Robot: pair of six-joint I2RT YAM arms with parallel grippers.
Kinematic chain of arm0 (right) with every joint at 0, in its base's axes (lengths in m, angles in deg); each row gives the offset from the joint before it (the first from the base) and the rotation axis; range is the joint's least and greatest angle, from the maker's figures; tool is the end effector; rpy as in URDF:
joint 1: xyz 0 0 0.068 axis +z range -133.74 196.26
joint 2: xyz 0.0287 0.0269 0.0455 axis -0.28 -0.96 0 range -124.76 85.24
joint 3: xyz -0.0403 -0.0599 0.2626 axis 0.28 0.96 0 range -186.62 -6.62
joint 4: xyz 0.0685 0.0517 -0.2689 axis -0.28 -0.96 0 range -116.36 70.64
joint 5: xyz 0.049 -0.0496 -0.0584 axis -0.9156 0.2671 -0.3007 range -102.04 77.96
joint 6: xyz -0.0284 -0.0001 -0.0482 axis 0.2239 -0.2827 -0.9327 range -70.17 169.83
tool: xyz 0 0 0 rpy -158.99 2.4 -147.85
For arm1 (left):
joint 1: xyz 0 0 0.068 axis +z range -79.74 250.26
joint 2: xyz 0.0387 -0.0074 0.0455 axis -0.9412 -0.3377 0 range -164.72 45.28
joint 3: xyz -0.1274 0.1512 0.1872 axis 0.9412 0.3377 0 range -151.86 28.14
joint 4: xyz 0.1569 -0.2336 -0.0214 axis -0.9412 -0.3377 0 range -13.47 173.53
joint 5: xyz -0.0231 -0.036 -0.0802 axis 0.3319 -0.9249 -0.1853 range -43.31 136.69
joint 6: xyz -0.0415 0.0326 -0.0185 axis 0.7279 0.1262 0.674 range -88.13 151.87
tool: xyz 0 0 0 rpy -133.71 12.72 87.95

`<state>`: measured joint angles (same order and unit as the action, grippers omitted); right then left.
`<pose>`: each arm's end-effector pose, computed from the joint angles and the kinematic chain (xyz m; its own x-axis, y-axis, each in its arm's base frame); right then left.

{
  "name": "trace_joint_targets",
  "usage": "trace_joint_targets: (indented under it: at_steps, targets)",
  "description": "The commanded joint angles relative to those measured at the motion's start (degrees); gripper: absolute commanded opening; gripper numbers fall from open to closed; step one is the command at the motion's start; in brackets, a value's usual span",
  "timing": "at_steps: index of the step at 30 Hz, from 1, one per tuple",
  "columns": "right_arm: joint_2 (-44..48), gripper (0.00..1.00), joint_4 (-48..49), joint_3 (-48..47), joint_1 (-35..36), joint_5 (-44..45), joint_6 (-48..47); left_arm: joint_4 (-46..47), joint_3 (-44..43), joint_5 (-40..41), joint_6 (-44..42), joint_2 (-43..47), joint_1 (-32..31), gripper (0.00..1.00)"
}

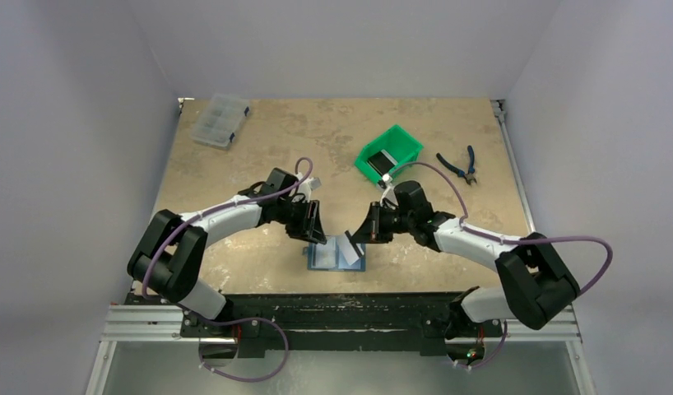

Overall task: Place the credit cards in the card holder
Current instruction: Insert the credit card into the card holder.

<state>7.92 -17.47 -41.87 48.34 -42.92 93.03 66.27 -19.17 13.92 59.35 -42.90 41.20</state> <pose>0.2289 0.1668 0.1671 -0.9380 0.1056 -0.3303 -0.2002 0.6129 0.7644 0.2600 -0.1684 0.1570 -0.9624 0.0909 -0.2561 0.2413 0.7193 -0.6515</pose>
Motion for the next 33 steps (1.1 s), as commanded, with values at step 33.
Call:
trace_joint_targets:
  at_steps: [33]
  targets:
    - [-10.63, 0.0, 11.11, 3.16, 0.73, -3.6, -0.26, -5.67, 0.11, 9.87, -5.93, -6.56, -0.38, 0.25]
